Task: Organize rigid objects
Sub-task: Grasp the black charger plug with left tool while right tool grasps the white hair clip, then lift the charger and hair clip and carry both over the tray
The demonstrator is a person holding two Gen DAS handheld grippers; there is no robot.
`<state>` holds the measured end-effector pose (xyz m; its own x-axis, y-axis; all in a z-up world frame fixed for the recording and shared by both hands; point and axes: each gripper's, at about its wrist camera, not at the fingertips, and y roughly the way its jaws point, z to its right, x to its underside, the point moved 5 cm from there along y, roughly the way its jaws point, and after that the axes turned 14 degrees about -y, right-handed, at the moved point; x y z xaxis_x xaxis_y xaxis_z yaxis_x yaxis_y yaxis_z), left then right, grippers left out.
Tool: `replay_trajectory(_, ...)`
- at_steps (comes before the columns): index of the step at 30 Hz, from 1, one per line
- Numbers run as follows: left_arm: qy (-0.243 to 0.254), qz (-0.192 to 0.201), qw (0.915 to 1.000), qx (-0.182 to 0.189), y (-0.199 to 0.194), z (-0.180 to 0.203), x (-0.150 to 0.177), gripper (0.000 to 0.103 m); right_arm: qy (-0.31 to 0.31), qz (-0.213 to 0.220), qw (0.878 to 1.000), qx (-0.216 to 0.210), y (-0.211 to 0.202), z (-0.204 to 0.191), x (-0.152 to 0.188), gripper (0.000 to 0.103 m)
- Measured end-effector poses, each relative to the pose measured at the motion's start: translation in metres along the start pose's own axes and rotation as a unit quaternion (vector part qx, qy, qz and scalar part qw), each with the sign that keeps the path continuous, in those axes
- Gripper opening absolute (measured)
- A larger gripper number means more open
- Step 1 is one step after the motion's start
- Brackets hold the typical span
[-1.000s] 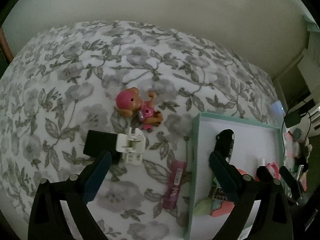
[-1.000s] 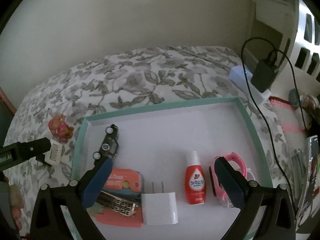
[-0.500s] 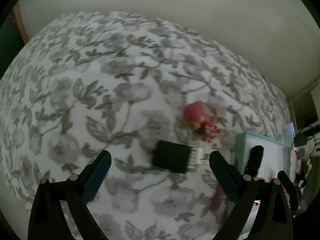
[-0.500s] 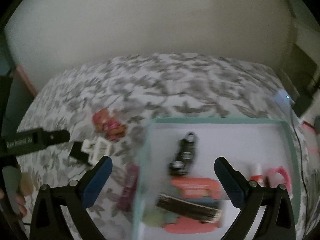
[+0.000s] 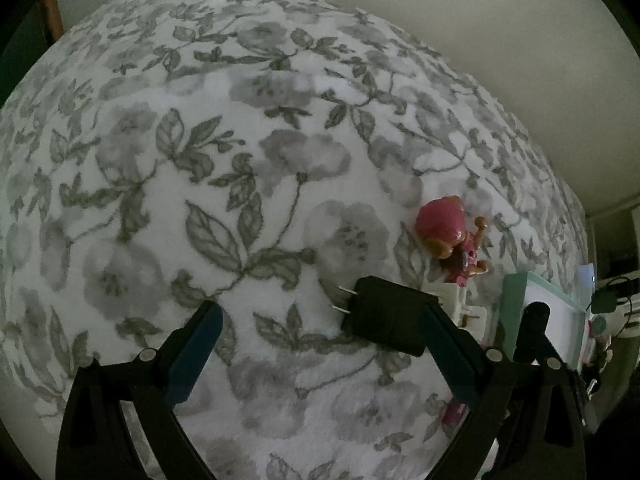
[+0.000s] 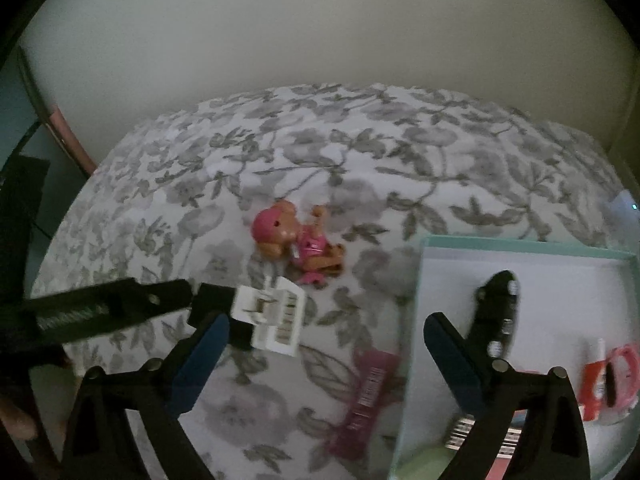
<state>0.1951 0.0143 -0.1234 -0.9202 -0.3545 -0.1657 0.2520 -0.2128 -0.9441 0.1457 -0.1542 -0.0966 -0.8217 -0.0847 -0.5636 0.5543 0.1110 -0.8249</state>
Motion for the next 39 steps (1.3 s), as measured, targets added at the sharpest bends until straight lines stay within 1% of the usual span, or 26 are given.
replay_trajectory(2,-0.012,0.002,0.9999,0.000,0.002,-0.004,-0.003,0.098,-0.006,-0.005,1.000,-0.009,0.006,-0.006,-0.001,0.099)
replay_trajectory(6,-0.035,0.005,0.9994,-0.005,0.004,-0.017,-0.009,0.098,-0.020,-0.013,1.000,-0.007,0.017,-0.015,-0.004,0.099)
replay_trajectory(10,-0.051,0.008,0.9987,-0.004,0.004,-0.025,-0.013,0.098,-0.013,-0.019,1.000,-0.015,0.027,-0.018,-0.007,0.095)
replay_trajectory(11,-0.053,0.008,0.9986,-0.003,0.004,-0.026,-0.014,0.098,-0.011,-0.020,1.000,-0.018,0.029,-0.018,-0.008,0.091)
replay_trajectory(14,-0.052,0.007,0.9986,-0.003,0.004,-0.025,-0.014,0.098,-0.004,-0.022,0.999,-0.028,0.036,-0.020,-0.010,0.084)
replay_trajectory(17,-0.044,0.007,0.9990,-0.001,0.006,-0.020,-0.013,0.098,0.005,-0.025,0.999,-0.034,0.041,-0.019,-0.011,0.072)
replay_trajectory(21,-0.034,0.004,0.9994,0.006,0.008,-0.011,-0.011,0.098,0.020,-0.021,0.998,-0.047,0.042,-0.016,-0.012,0.060)
replay_trajectory(23,-0.031,0.003,0.9995,0.010,0.008,-0.008,-0.010,0.098,0.022,-0.017,0.998,-0.051,0.040,-0.015,-0.013,0.049)
replay_trajectory(24,-0.031,0.002,0.9994,0.013,0.008,-0.007,-0.010,0.098,0.024,-0.016,0.998,-0.056,0.040,-0.015,-0.013,0.047)
replay_trajectory(25,-0.032,0.000,0.9994,0.017,0.008,-0.007,-0.009,0.098,0.026,-0.015,0.998,-0.062,0.039,-0.016,-0.013,0.041)
replay_trajectory(26,-0.032,-0.001,0.9993,0.020,0.008,-0.007,-0.009,0.098,0.027,-0.015,0.997,-0.064,0.039,-0.015,-0.013,0.038)
replay_trajectory(32,-0.019,-0.004,0.9994,0.027,0.008,0.000,-0.008,0.098,0.034,-0.014,0.997,-0.068,0.035,-0.010,-0.011,0.038)
replay_trajectory(39,0.011,-0.010,0.9996,0.025,0.014,0.015,0.002,0.098,0.055,-0.010,0.996,-0.063,0.025,0.010,-0.008,0.038)
